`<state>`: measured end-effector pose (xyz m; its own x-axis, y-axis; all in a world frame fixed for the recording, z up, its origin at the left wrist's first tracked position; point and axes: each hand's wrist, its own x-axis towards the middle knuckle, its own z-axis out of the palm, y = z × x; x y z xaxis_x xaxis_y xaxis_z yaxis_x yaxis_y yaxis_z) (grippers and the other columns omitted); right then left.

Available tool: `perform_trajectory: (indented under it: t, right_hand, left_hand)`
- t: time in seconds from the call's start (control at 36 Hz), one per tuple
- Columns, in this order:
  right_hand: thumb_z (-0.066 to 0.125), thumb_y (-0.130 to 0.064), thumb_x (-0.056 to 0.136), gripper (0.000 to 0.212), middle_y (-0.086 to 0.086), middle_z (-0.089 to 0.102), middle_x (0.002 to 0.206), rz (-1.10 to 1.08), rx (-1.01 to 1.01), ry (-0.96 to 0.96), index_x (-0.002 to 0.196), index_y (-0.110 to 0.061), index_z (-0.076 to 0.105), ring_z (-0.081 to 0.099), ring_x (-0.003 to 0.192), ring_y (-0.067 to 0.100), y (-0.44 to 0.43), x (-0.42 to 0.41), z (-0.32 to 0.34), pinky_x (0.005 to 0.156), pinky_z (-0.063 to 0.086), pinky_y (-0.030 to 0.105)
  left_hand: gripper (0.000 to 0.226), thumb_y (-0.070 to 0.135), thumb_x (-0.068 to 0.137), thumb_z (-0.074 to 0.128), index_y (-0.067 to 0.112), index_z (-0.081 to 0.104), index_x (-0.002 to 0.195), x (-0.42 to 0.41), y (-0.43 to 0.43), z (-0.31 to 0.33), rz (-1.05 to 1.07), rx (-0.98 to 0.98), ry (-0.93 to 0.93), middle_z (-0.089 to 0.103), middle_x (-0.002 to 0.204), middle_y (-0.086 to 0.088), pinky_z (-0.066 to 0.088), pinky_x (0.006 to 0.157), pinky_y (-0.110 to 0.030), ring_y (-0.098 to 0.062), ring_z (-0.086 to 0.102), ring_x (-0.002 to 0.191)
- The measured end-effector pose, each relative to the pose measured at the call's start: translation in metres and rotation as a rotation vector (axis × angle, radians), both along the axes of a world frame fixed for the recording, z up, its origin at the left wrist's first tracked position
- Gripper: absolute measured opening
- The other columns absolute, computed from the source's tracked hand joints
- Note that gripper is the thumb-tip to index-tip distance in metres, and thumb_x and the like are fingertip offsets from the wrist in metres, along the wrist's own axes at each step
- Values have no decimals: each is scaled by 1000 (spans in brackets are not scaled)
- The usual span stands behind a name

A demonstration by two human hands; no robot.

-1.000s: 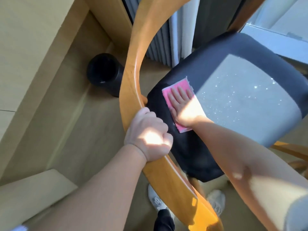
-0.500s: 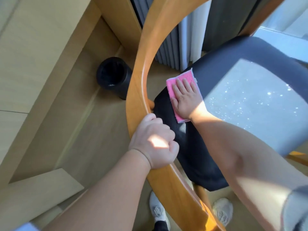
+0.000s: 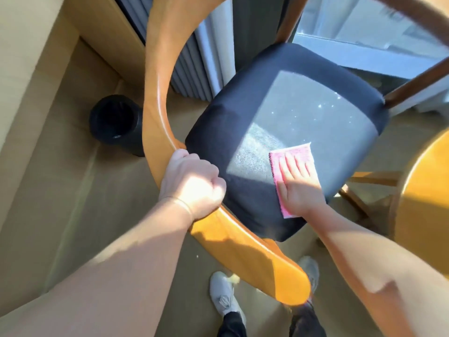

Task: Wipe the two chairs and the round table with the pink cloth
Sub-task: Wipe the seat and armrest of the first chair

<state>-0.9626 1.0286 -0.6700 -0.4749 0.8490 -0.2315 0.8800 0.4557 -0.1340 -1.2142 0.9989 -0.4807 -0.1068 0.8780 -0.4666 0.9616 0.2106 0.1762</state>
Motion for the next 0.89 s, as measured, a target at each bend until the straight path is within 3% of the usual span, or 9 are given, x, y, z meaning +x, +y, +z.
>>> perform_trajectory:
  t: [0.08, 0.17, 0.22, 0.36, 0.5, 0.64, 0.89]
  right_hand:
    - [31, -37, 102, 55, 17, 38, 152, -111, -76, -42, 148, -7, 37, 30, 143, 38, -16, 18, -3, 119, 16, 49]
    - [23, -40, 103, 59, 20, 38, 152, -127, -111, -26, 147, -3, 38, 30, 142, 40, -35, 37, -8, 118, 17, 53]
    - [28, -39, 102, 59, 21, 38, 151, -169, -82, 12, 146, -2, 38, 30, 141, 41, -45, 43, -8, 119, 18, 52]
    - [29, -38, 100, 58, 20, 40, 150, -219, -60, 31, 144, -3, 42, 30, 141, 41, -50, 39, -5, 117, 17, 51]
    - [24, -42, 100, 61, 18, 38, 152, -167, -103, -13, 146, -5, 42, 29, 142, 42, -30, 31, -7, 117, 15, 53]
    - [27, -37, 97, 60, 21, 42, 148, -56, -76, -37, 143, -2, 44, 35, 138, 46, 0, 14, -8, 114, 24, 56]
    - [30, -35, 99, 60, 18, 30, 156, 147, -27, -56, 150, -5, 32, 23, 145, 40, 55, -47, -16, 119, 15, 53]
  left_hand:
    - [37, 35, 86, 42, 14, 60, 61, -3, -5, -6, -15, 119, 27, 50, 68, 2, 41, 74, -27, -20, 45, 88]
    - [28, 20, 88, 50, 1, 65, 75, 5, -2, -1, 77, 76, -80, 39, 61, 4, 31, 66, -22, -14, 39, 65]
    - [24, 17, 87, 52, 0, 62, 73, 7, -2, -1, 53, 89, -88, 32, 58, 5, 20, 59, -23, -13, 28, 53]
    - [37, 32, 80, 43, 5, 50, 55, -4, -5, -13, 42, 185, -16, 42, 61, -2, 44, 58, -31, -23, 43, 75]
    - [39, 36, 76, 35, 7, 48, 53, -6, -3, -18, -1, 160, 16, 42, 57, 1, 46, 57, -32, -22, 42, 71]
    - [40, 36, 78, 37, 10, 53, 53, -9, -4, -24, 29, 168, 6, 47, 56, 0, 50, 55, -34, -19, 47, 65]
    - [38, 37, 81, 39, 19, 56, 52, -11, -2, -20, 24, 144, -28, 46, 54, 8, 51, 68, -33, -12, 45, 64]
